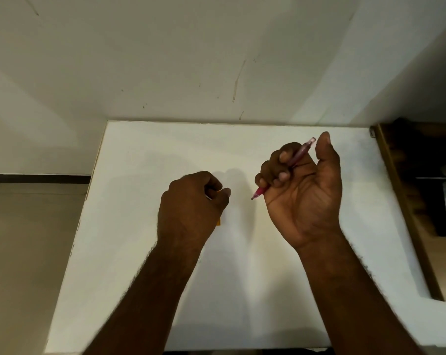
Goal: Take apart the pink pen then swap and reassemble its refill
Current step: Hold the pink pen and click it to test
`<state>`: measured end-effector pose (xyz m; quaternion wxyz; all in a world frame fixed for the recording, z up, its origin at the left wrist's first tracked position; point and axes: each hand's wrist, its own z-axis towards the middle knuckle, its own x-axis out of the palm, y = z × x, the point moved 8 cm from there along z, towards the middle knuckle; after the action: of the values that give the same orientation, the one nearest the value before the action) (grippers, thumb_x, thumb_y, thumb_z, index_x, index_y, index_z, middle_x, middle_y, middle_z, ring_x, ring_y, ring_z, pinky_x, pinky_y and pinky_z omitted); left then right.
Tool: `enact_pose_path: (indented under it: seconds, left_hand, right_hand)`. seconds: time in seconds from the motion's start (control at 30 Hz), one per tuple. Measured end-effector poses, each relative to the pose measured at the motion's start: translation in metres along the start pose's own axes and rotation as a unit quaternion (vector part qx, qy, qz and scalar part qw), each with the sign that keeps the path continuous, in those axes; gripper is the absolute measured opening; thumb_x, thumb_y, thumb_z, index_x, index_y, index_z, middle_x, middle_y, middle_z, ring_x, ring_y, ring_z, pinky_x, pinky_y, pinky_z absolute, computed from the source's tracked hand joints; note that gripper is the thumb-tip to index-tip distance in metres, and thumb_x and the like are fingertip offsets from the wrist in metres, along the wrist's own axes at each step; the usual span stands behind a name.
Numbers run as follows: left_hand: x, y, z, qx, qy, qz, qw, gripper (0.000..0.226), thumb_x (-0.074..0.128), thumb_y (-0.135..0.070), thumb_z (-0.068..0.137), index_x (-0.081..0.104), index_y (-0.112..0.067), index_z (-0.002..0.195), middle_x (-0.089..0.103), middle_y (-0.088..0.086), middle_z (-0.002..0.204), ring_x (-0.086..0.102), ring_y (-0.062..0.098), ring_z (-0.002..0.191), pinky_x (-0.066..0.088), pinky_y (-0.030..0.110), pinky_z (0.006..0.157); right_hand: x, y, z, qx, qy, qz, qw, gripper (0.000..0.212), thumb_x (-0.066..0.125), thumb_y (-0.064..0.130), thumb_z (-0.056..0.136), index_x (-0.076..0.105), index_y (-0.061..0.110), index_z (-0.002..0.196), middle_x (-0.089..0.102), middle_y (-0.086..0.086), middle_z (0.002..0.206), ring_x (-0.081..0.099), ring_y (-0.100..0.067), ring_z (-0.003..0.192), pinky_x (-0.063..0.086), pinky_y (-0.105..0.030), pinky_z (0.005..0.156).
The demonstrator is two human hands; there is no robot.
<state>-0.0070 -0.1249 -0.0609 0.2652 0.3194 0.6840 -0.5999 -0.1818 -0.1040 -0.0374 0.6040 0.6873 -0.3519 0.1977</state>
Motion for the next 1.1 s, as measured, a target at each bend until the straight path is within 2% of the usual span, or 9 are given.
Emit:
enact_pose_path:
  seconds: [0.2, 0.43, 0.6, 0.8, 0.93, 1.1]
  left_hand:
    - [0.002, 0.002, 0.001, 0.001, 0.007, -0.003, 1.000, 0.017, 0.072, -0.045, 0.084, 0.070, -0.028, 0.081, 0.066, -0.018, 0.066, 0.064, -0.004, 0.060, 0.043, 0.016, 0.058]
    - [0.002, 0.002, 0.002, 0.005, 0.007, -0.005, 1.000, 0.016, 0.073, -0.045, 0.083, 0.071, -0.029, 0.082, 0.069, -0.017, 0.071, 0.066, 0.001, 0.068, 0.044, 0.017, 0.060]
    - [0.002, 0.003, 0.002, 0.006, 0.007, -0.008, 1.000, 0.015, 0.073, -0.045, 0.084, 0.070, -0.030, 0.081, 0.067, -0.019, 0.069, 0.065, 0.000, 0.069, 0.045, 0.017, 0.061]
    - [0.002, 0.003, 0.002, 0.003, 0.010, -0.012, 1.000, 0.017, 0.073, -0.047, 0.083, 0.071, -0.030, 0.084, 0.068, -0.018, 0.071, 0.066, 0.000, 0.066, 0.046, 0.017, 0.060]
    - [0.002, 0.002, 0.001, 0.006, 0.010, -0.027, 1.000, 0.016, 0.073, -0.047, 0.083, 0.071, -0.032, 0.088, 0.070, -0.016, 0.078, 0.067, 0.001, 0.067, 0.052, 0.024, 0.066]
    - [0.000, -0.002, 0.001, 0.024, 0.002, -0.041, 0.999, 0.022, 0.075, -0.047, 0.082, 0.071, -0.032, 0.097, 0.071, -0.014, 0.091, 0.068, 0.005, 0.074, 0.053, 0.025, 0.069]
  right_hand:
    - [-0.003, 0.001, 0.000, -0.003, 0.002, 0.002, 1.000, 0.051, 0.035, 0.042, 0.100, 0.058, 0.013, 0.065, 0.040, 0.002, 0.054, 0.031, -0.017, 0.055, 0.034, -0.034, 0.061]
    - [-0.005, 0.001, 0.001, -0.002, -0.006, 0.013, 1.000, 0.050, 0.043, 0.051, 0.095, 0.060, 0.012, 0.069, 0.041, 0.001, 0.056, 0.030, -0.017, 0.056, 0.032, -0.035, 0.062]
    - [-0.008, 0.003, 0.001, -0.005, -0.013, 0.025, 1.000, 0.049, 0.036, 0.045, 0.099, 0.055, 0.014, 0.066, 0.038, 0.003, 0.054, 0.029, -0.016, 0.055, 0.032, -0.034, 0.060]
    - [-0.011, 0.000, 0.001, 0.009, -0.028, 0.060, 0.998, 0.055, 0.036, 0.055, 0.100, 0.055, 0.013, 0.069, 0.039, 0.002, 0.055, 0.028, -0.016, 0.056, 0.031, -0.033, 0.061]
    - [-0.012, 0.003, 0.000, 0.003, -0.030, 0.075, 0.997, 0.048, 0.037, 0.047, 0.099, 0.050, 0.014, 0.067, 0.037, 0.002, 0.054, 0.027, -0.017, 0.055, 0.031, -0.033, 0.059]
    - [-0.011, 0.002, -0.001, 0.004, -0.032, 0.075, 0.997, 0.055, 0.033, 0.053, 0.101, 0.054, 0.013, 0.070, 0.040, 0.002, 0.055, 0.029, -0.016, 0.056, 0.034, -0.033, 0.060]
